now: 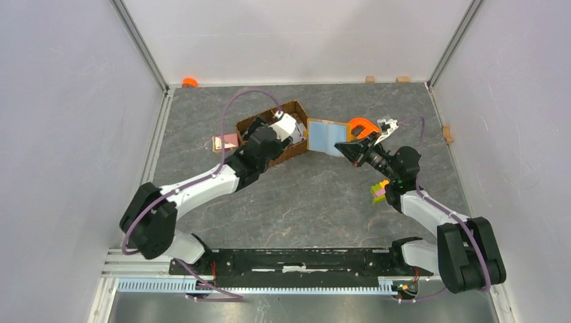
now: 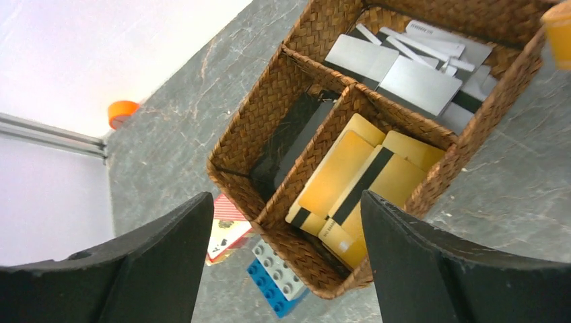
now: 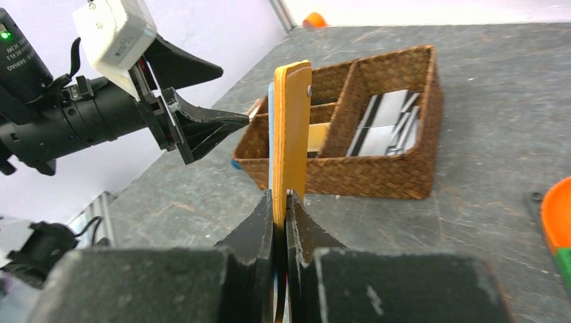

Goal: Take the credit cards out of the card holder
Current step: Place the credit card in the storage box, then close the card holder at the center of the board.

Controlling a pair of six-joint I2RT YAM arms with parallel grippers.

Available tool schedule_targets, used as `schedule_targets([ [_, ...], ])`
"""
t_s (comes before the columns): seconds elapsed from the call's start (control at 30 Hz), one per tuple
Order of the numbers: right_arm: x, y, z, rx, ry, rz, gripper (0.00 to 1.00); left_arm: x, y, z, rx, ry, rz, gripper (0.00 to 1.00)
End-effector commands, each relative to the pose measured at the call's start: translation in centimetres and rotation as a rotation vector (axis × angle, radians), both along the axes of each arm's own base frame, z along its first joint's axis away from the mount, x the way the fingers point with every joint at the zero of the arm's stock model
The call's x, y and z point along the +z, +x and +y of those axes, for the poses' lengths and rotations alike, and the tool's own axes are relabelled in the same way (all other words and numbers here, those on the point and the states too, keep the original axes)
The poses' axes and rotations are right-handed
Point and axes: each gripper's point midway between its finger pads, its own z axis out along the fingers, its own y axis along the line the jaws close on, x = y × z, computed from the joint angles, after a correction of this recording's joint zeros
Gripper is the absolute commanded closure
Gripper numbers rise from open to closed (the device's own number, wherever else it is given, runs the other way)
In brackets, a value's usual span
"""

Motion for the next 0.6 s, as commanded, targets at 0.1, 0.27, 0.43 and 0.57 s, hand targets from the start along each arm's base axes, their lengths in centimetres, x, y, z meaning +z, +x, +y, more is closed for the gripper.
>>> schedule_targets([
  [0.1,2.5,-1.5,1.8,0.152,0.103,-0.047,1.00,4.3,-3.0,-2.0,-0.073,-0.491,-0.111,0.04],
  [0.27,2.2,-1.4,2.1,0.167,0.104,-0.026,1.00,5.3,-5.1,-3.0,-0.088,-0.819,-0.014,0.00],
  [0.43,1.7,-1.1,2.1,0.153,0.090,-0.020,1.00,4.6,-6.0,-5.4,-0.303,-0.933,0.157,0.00],
  [0.57,1.5,-1.2,2.1,0.154,0.082,-0.020,1.00,4.7,-6.7,-6.4,-0.452,-1.044,0.240,0.00],
])
